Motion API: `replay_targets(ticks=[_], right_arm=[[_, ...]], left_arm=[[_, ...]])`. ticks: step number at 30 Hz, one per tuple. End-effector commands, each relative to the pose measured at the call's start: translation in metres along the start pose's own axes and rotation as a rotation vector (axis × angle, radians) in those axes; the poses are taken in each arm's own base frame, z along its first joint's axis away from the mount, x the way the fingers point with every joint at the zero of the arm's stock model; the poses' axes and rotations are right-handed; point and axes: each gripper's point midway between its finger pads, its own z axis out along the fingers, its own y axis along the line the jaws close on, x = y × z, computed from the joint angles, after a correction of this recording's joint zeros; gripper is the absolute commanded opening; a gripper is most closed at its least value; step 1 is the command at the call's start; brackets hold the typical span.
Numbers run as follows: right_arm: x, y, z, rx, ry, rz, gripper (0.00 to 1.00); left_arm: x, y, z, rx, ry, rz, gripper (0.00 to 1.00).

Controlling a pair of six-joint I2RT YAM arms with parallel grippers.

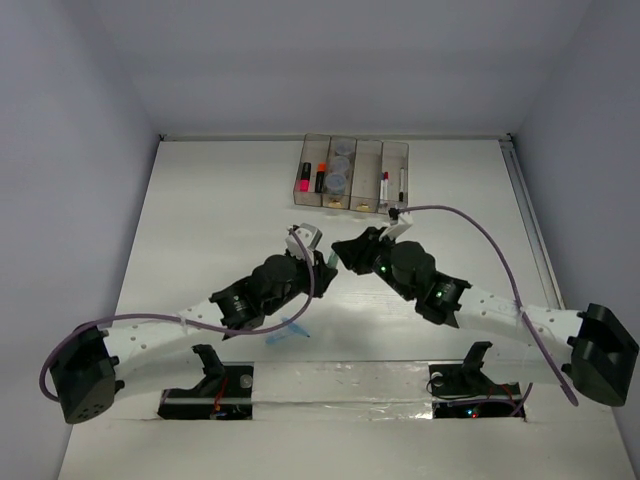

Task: Sort the stationery into containers
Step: Close the pen cap on the pen, then place the pen in the storage box.

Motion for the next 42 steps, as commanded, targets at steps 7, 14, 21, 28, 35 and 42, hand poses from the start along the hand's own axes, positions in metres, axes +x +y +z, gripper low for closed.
replay_targets(ticks=[7,14,21,28,35,42], right_arm=[[0.094,-0.067,-0.032,0.246,0.326,-0.13,0.0],[0.051,-0.045,0.011,0.271,0.238,-0.133,0.0],[-0.041,-0.06,0.057,0.286,0.072,-0.03,0.0],[-0.141,-0.087,0.098,0.32,-0.074,-0.08,0.0],[-0.177,-0.164,0.145,0.461,-0.054,-0.147,0.0],[-0.187,-0.225,0.184,0.58,-0.012,-0.187,0.04]], left_arm=[[-0.174,-0.015,-0.028,0.109,-0.503,-0.191,0.0],[-0.152,-0.013,-0.026,0.13,-0.46,-0.199,0.22],[-0.139,-0.007,-0.038,0.126,-0.445,-0.193,0.55],[-0.104,0.012,-0.057,0.082,-0.392,-0.194,0.69],[-0.058,0.038,-0.062,0.002,-0.304,-0.193,0.91],[-0.035,0.047,-0.072,-0.003,-0.276,-0.239,0.99]])
